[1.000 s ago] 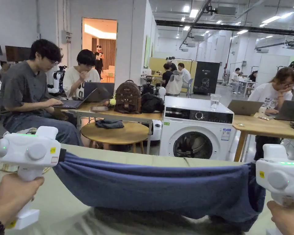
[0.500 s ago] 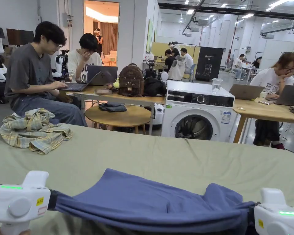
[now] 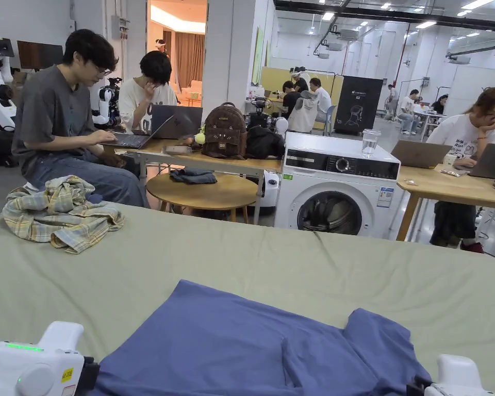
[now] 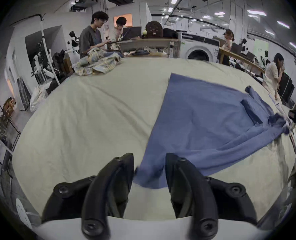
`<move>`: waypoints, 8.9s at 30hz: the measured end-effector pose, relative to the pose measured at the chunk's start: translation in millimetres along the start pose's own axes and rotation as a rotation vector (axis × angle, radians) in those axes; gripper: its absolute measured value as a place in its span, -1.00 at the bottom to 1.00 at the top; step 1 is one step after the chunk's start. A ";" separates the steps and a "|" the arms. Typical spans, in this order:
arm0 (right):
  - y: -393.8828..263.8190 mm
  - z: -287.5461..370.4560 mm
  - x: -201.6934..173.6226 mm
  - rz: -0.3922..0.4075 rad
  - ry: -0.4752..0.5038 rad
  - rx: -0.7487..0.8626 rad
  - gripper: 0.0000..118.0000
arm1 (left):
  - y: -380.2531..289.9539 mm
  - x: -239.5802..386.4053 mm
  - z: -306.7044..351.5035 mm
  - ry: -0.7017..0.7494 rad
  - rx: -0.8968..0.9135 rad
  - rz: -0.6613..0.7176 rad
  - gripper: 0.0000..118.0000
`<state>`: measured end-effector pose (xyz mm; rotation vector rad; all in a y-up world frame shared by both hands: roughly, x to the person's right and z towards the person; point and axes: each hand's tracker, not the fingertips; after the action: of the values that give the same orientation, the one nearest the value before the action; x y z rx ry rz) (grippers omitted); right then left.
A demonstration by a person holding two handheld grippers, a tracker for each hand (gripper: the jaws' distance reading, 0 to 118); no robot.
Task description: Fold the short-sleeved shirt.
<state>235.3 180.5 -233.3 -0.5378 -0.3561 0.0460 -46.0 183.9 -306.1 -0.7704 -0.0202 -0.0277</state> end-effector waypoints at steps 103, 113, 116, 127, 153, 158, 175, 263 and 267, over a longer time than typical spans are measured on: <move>67.6 -268.5 28.1 -0.154 0.051 -0.587 -0.41 | 149.0 114.2 -62.2 -0.137 0.127 -0.097 -1.00; 84.1 -224.7 36.6 -0.182 0.074 -0.398 -1.00 | 161.3 98.9 -40.1 -0.140 0.139 -0.068 -1.00; 105.3 -188.5 37.0 -0.124 0.064 -0.269 -1.00 | 160.7 90.9 -28.3 -0.122 0.157 -0.079 -1.00; 204.1 -57.1 34.4 -0.098 0.096 0.073 -1.00 | 200.0 42.5 55.3 -0.063 0.285 -0.053 -1.00; 398.4 -29.3 -2.1 -0.013 0.012 0.342 -1.00 | 380.9 15.9 80.6 0.022 0.421 -0.006 -1.00; 442.2 -23.3 -4.7 -0.006 -0.011 0.396 -1.00 | 420.7 18.7 83.5 0.050 0.466 -0.008 -1.00; 473.1 18.2 2.7 0.010 -0.043 0.494 -1.00 | 447.2 17.0 123.2 0.057 0.557 -0.010 -1.00; -17.2 72.0 -72.4 -0.061 0.114 0.090 -1.00 | -44.4 66.5 59.8 0.061 0.177 -0.024 -1.00; -17.6 66.0 -72.6 -0.044 0.122 0.047 -1.00 | -30.1 48.2 54.6 0.011 -0.013 -0.001 -1.00</move>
<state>143.7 188.1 -194.9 -0.4833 -0.2470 -0.0208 0.8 199.6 -244.6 -0.7832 -0.0096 -0.0328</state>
